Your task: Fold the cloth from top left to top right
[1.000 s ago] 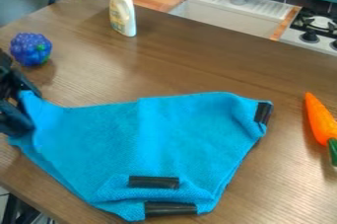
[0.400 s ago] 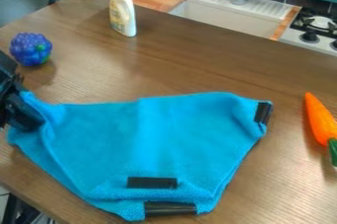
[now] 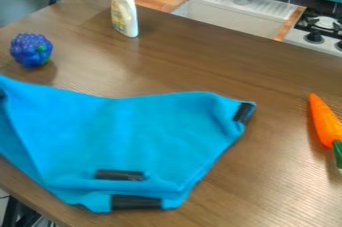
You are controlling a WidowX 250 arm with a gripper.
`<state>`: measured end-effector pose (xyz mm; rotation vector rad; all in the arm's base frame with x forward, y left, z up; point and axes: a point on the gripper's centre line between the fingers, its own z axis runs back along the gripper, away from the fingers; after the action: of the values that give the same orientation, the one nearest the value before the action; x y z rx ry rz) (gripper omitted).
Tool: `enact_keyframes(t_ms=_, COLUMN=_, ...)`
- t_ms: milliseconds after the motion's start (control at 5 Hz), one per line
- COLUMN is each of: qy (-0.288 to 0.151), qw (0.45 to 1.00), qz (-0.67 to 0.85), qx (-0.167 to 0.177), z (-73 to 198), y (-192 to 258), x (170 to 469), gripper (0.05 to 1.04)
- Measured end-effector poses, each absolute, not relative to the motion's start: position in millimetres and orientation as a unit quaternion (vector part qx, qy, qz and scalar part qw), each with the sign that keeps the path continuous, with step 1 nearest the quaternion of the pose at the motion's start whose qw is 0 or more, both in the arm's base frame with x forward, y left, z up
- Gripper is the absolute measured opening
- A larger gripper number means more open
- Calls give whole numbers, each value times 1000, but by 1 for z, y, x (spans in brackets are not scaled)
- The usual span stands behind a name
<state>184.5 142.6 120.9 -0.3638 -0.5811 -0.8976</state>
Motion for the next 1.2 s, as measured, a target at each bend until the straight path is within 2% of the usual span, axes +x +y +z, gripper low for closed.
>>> enact_keyframes(t_ms=200, qy=-232, qw=856, qz=-409, qx=-215, z=134, y=155, x=181, gripper=82)
enact_keyframes(t_ms=400, qy=-216, qw=859, qz=-387, qx=-254, z=146, y=131, x=190, gripper=83)
enact_keyframes(t_ms=1000, qy=-204, qw=888, qz=-264, qx=-316, z=169, y=34, x=248, gripper=83)
enact_keyframes(t_ms=1200, qy=-199, qw=905, qz=-209, qx=-314, z=177, y=15, x=269, gripper=82)
